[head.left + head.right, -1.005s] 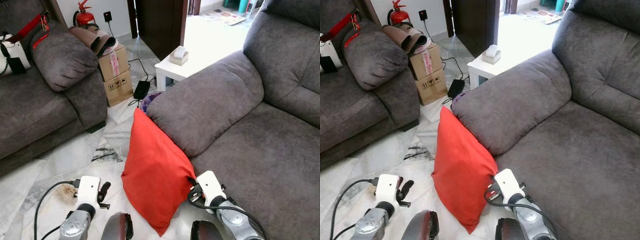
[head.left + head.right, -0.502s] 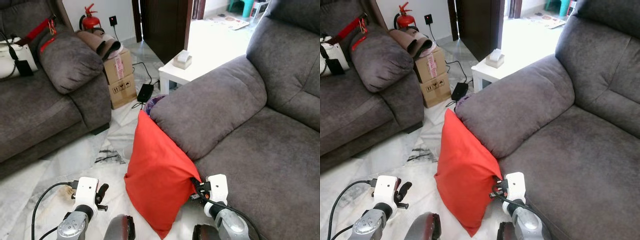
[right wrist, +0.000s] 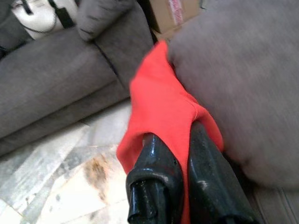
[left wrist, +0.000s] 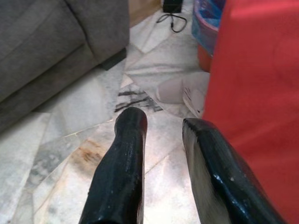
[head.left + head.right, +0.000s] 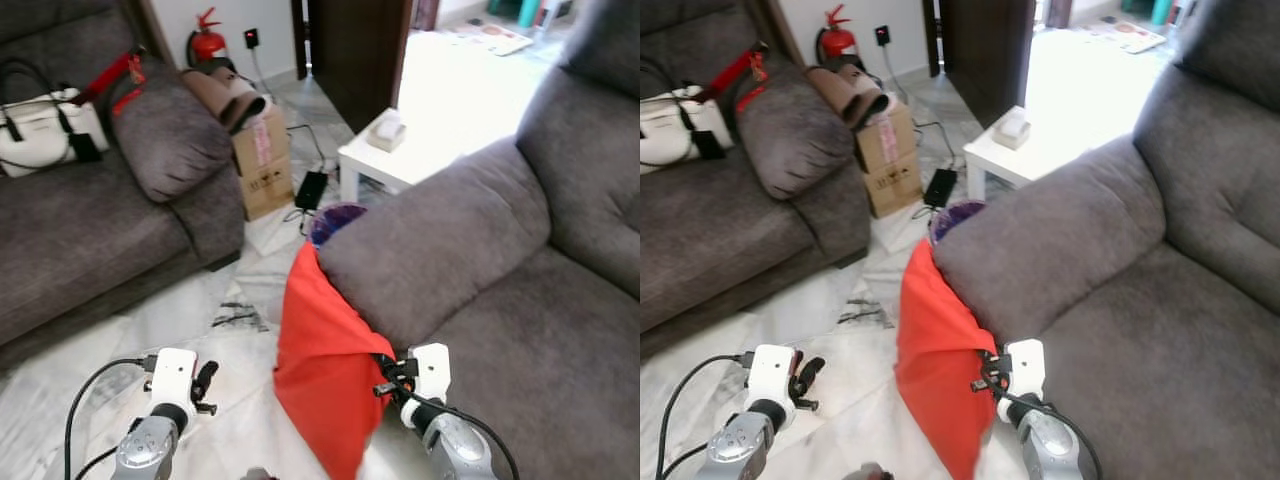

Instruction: Move the pillow to the sofa from floor

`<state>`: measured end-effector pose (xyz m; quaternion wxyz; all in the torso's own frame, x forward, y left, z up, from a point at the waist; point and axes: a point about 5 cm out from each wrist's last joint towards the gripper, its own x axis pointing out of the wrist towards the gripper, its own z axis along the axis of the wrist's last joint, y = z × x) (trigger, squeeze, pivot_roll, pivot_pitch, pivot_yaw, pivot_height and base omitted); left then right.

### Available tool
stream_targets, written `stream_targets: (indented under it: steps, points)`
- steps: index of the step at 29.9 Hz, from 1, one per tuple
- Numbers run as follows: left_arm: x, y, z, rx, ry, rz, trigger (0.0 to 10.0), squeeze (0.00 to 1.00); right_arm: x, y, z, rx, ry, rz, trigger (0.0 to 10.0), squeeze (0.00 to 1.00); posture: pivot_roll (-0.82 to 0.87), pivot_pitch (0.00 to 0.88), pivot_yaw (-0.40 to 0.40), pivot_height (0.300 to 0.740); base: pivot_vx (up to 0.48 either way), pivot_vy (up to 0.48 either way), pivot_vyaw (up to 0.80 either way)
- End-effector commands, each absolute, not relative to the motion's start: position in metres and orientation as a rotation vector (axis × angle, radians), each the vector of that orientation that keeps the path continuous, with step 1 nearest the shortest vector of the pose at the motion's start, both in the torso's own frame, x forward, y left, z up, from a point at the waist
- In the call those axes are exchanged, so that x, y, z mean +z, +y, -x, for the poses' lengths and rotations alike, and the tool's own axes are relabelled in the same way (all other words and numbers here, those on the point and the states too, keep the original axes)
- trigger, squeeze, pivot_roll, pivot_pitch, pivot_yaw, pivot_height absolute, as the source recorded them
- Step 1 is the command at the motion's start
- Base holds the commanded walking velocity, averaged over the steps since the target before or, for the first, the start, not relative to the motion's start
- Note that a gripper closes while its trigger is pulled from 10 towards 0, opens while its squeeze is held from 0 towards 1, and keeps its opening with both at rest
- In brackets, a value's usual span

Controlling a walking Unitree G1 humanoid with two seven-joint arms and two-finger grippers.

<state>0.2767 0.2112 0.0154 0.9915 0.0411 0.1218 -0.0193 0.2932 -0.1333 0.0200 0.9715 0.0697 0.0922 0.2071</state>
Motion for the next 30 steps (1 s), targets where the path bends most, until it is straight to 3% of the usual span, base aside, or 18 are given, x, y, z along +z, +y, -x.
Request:
stream_targets:
  steps: [1, 9, 16, 24, 30]
  points:
    - [0.01, 0.217, -0.27, -0.021, 0.275, -0.073, 10.0, 0.0, 0.036, -0.131, -0.302, 0.426, 0.098, -0.155, 10.0, 0.0, 0.01, 0.156, 0.065, 0.74, 0.0, 0.0, 0.0]
    - [0.012, 0.22, -0.273, -0.026, 0.271, -0.075, 10.0, 0.0, 0.037, -0.133, -0.305, 0.408, 0.106, -0.208, 10.0, 0.0, 0.01, 0.162, 0.075, 0.74, 0.0, 0.0, 0.0]
    - [0.02, 0.218, -0.28, -0.057, 0.252, -0.054, 10.0, 0.0, 0.037, -0.129, -0.305, 0.566, 0.162, -0.097, 10.0, 0.0, 0.01, 0.159, 0.081, 0.74, 0.0, 0.0, 0.0]
    - [0.022, 0.214, -0.28, -0.175, 0.267, -0.03, 10.0, 0.0, 0.032, -0.161, -0.3, 0.523, 0.193, -0.062, 10.0, 0.0, 0.01, 0.154, 0.086, 0.74, 0.0, 0.0, 0.0]
    - [0.019, 0.219, -0.278, -0.32, 0.363, -0.141, 10.0, 0.0, 0.008, -0.16, -0.272, 0.771, 0.365, 0.069, 10.0, 0.0, 0.01, 0.149, 0.091, 0.74, 0.0, 0.0, 0.0]
